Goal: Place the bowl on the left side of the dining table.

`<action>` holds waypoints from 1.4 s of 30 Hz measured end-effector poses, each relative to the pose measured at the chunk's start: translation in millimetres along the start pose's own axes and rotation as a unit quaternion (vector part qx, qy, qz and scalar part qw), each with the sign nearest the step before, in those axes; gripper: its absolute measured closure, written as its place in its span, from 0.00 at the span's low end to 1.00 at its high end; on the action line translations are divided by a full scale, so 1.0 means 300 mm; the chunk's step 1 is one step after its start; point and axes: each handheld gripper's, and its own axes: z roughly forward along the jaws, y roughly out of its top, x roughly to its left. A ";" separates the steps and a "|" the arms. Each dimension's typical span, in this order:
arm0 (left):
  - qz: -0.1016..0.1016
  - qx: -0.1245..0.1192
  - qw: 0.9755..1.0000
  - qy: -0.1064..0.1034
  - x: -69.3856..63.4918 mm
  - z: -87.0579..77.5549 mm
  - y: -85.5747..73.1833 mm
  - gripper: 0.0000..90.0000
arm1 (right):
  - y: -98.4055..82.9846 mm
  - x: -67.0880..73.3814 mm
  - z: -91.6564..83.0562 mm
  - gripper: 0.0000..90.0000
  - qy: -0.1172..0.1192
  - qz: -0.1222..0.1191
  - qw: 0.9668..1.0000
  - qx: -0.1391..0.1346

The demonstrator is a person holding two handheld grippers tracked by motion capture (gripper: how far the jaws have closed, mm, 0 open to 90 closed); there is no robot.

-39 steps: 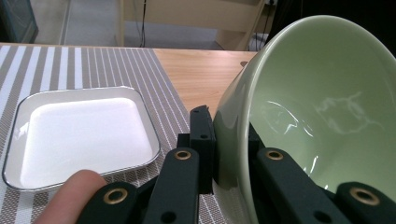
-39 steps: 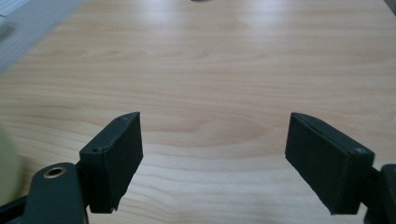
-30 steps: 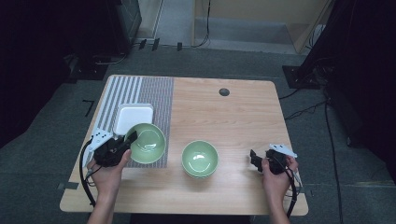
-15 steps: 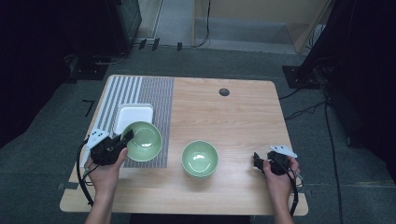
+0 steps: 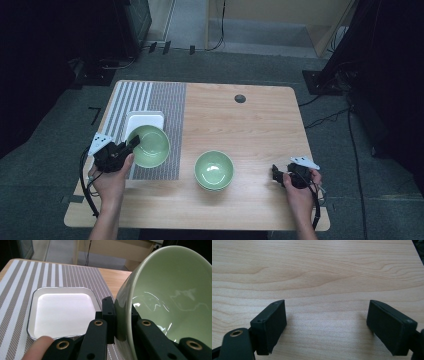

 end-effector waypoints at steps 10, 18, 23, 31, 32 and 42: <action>0.002 0.017 1.000 0.021 0.037 0.057 0.001 0.94 | 0.000 0.000 0.000 0.17 0.000 0.000 1.000 0.000; -0.010 0.017 0.999 0.040 0.078 0.099 0.026 0.94 | 0.000 0.000 0.000 0.17 0.000 0.000 1.000 0.000; -0.021 0.024 0.998 0.061 0.113 0.129 0.026 0.94 | 0.000 0.000 0.000 0.17 0.000 0.000 1.000 0.000; -0.009 0.043 0.995 0.084 0.131 0.176 0.042 0.94 | 0.000 0.000 0.000 0.17 -0.001 0.000 1.000 0.000; -0.012 0.043 0.995 0.086 0.133 0.184 0.047 0.94 | 0.000 0.000 0.000 0.17 0.000 0.000 1.000 0.000; -0.021 0.072 0.992 0.105 0.174 0.255 0.076 0.94 | 0.000 0.000 0.000 0.17 0.000 0.000 1.000 0.000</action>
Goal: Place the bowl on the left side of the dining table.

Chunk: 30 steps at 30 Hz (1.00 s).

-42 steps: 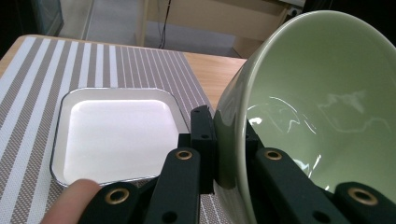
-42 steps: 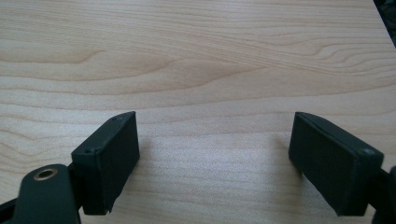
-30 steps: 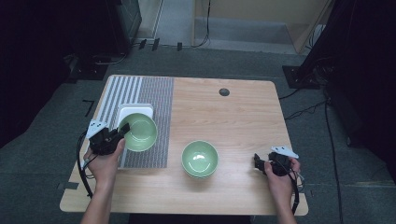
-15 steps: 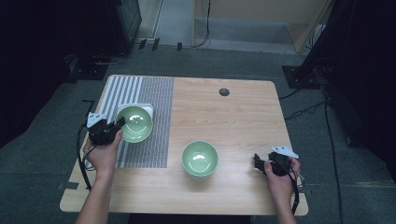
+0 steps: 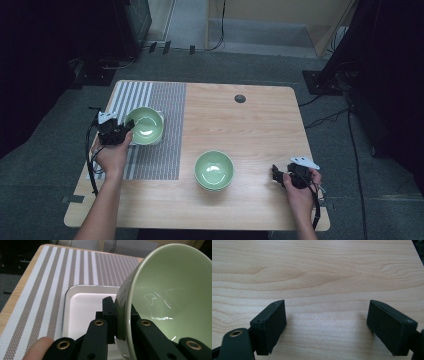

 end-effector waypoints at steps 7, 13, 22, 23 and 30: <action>-0.026 0.041 0.999 0.017 0.033 0.054 0.013 0.94 | 0.000 0.000 0.000 0.17 0.000 0.000 1.000 0.000; -0.034 0.075 0.996 0.027 0.051 0.101 0.019 0.94 | 0.000 0.000 0.000 0.17 0.000 0.000 1.000 0.000; -0.037 0.123 0.991 0.037 0.066 0.157 0.046 0.94 | 0.000 0.000 0.000 0.17 0.000 0.000 1.000 0.000; -0.035 0.126 0.991 0.039 0.065 0.163 0.047 0.94 | 0.000 0.000 0.000 0.17 0.000 0.000 1.000 0.000; -0.056 0.145 0.987 0.034 0.081 0.186 0.052 0.94 | 0.000 0.001 0.000 0.17 0.001 0.000 1.000 0.000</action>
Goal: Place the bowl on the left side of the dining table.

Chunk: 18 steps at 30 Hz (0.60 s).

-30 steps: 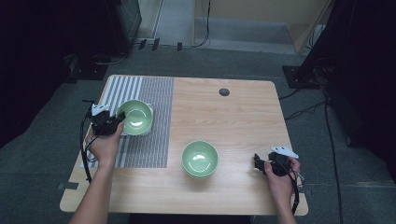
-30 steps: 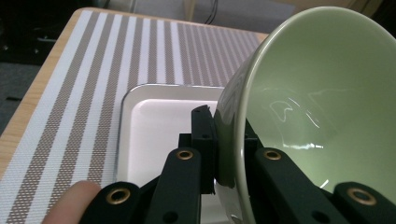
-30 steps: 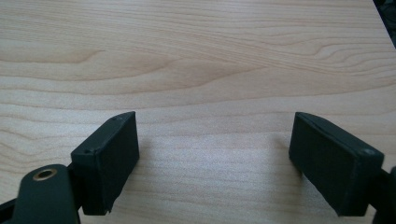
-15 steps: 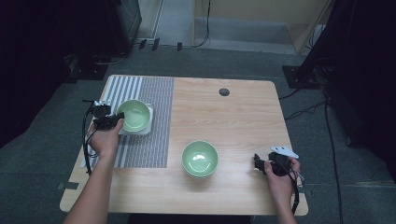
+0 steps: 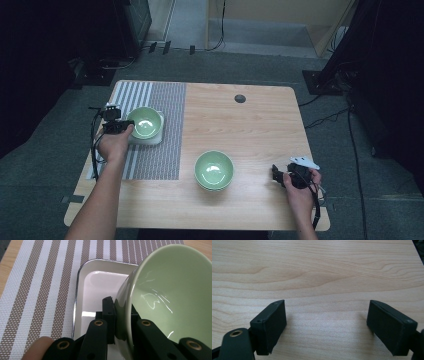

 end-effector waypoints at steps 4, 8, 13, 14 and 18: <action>-0.002 0.010 1.000 -0.002 0.004 0.004 0.008 0.94 | 0.000 0.000 0.000 0.17 0.000 0.000 1.000 0.000; -0.006 0.022 1.000 -0.005 0.011 0.010 0.014 0.93 | 0.000 0.000 0.000 0.17 0.000 -0.001 1.000 0.000; -0.009 0.042 0.999 -0.008 0.026 0.024 0.013 0.83 | 0.000 0.000 0.000 0.17 0.000 -0.001 1.000 0.000; -0.011 0.041 0.999 -0.013 0.031 0.025 0.011 0.83 | 0.000 0.000 0.000 0.17 0.000 -0.001 1.000 0.000; -0.015 0.024 0.999 -0.030 0.040 0.011 0.014 0.65 | 0.000 0.000 0.000 0.17 0.000 -0.001 1.000 0.000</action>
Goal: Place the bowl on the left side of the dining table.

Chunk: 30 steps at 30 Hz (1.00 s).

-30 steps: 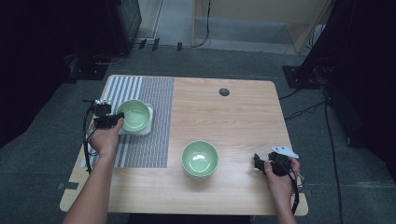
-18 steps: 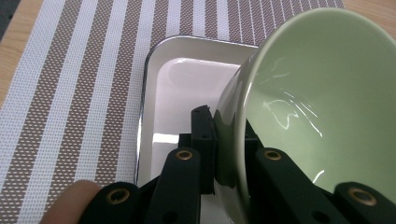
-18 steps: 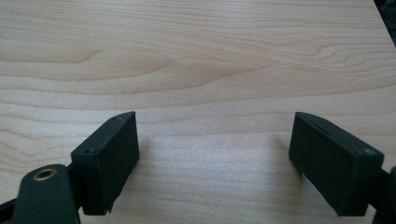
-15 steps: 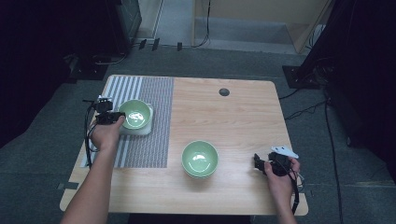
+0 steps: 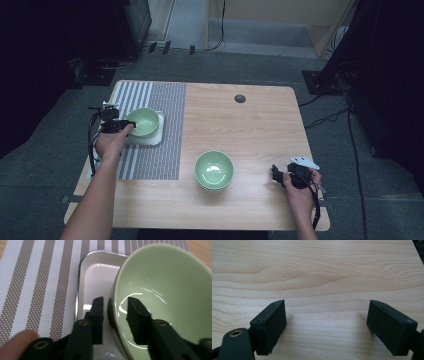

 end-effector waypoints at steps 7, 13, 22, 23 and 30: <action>0.010 -0.025 1.000 0.014 -0.024 -0.026 0.004 0.26 | 0.000 0.000 0.000 0.17 0.000 0.000 1.000 0.000; 0.016 -0.040 0.999 -0.015 -0.037 -0.057 0.001 0.17 | 0.000 0.000 0.000 0.17 0.000 0.000 1.000 0.000; 0.066 -0.087 0.994 -0.014 -0.076 -0.117 -0.023 0.14 | 0.000 0.001 0.001 0.16 0.000 0.000 1.000 0.000; 0.069 -0.092 0.993 -0.016 -0.082 -0.123 -0.027 0.14 | 0.001 0.002 0.002 0.15 -0.001 0.001 1.000 0.001; 0.087 -0.100 0.991 -0.007 -0.102 -0.153 -0.055 0.14 | 0.003 0.007 0.005 0.12 -0.006 0.006 1.000 0.004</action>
